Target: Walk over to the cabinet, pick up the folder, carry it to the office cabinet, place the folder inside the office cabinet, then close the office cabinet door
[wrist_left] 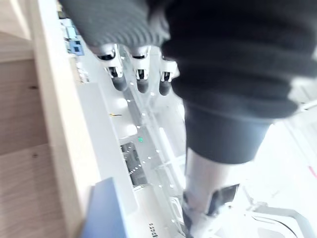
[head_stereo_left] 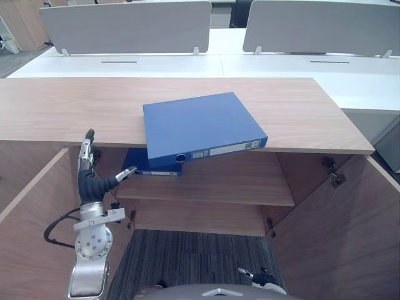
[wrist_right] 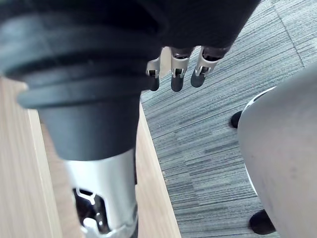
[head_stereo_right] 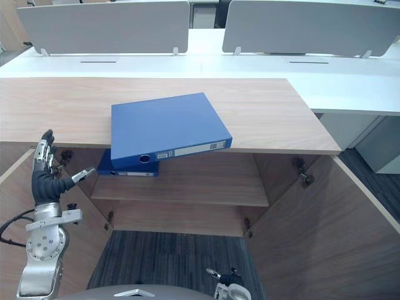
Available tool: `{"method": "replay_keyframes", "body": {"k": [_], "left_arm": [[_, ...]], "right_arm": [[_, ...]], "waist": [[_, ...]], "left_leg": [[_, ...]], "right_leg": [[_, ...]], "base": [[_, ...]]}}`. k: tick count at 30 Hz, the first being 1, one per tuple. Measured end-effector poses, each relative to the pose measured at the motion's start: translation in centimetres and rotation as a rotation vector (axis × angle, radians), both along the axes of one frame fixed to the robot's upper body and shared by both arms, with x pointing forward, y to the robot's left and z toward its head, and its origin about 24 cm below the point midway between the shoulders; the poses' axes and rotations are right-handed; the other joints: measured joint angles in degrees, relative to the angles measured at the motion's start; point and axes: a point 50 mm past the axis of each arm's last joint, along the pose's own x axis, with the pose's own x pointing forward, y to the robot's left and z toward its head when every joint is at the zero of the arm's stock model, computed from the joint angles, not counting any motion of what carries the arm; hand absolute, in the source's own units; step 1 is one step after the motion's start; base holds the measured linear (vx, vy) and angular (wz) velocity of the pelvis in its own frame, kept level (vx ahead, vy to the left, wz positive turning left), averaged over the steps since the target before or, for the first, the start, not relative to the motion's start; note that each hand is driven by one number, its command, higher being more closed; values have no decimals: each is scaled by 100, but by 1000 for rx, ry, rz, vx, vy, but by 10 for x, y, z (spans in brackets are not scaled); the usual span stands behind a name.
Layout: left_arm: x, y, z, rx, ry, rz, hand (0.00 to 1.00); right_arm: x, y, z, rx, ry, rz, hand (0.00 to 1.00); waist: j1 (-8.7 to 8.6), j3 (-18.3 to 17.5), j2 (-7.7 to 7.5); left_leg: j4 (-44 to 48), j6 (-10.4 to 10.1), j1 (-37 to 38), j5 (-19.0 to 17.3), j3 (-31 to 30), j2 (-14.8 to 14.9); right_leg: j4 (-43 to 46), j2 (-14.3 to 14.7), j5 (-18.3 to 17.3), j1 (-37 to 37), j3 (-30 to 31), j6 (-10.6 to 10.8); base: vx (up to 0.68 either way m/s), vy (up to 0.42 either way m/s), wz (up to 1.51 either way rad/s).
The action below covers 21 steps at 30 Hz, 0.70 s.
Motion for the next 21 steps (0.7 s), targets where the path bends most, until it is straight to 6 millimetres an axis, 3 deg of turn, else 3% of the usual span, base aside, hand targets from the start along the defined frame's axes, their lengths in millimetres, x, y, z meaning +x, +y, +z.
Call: {"method": "replay_keyframes", "body": {"k": [7,13,16,21], "left_arm": [[4,-21,14,175,-67,-90,0],[12,-52,22,326,-132,-194,0],[24,-68,16,430,-132,-239,0],[41,-74,-5,625,-49,-239,0]], "right_arm": [[-1,-2,0,-13,8,33,0],[0,-2,-2,-12,22,45,0],[4,-2,-1,-14,16,49,0],[9,-3,1,-22,6,70,0]], "waist": [[-82,-122,70],[-161,-175,50],[-185,-182,58],[-316,-181,57]], "left_leg": [[-31,-14,30,26,7,9],[-31,-8,35,45,26,17],[-34,-5,42,51,10,7],[-38,-6,38,50,-1,7]], "right_leg": [[14,31,-28,-26,156,-44],[17,55,-22,-51,252,-45],[7,66,-17,-48,257,-58],[-56,75,-4,-47,269,-82]], "base": [[-44,4,-3],[-17,-1,-3],[0,0,0],[3,0,-2]]}}
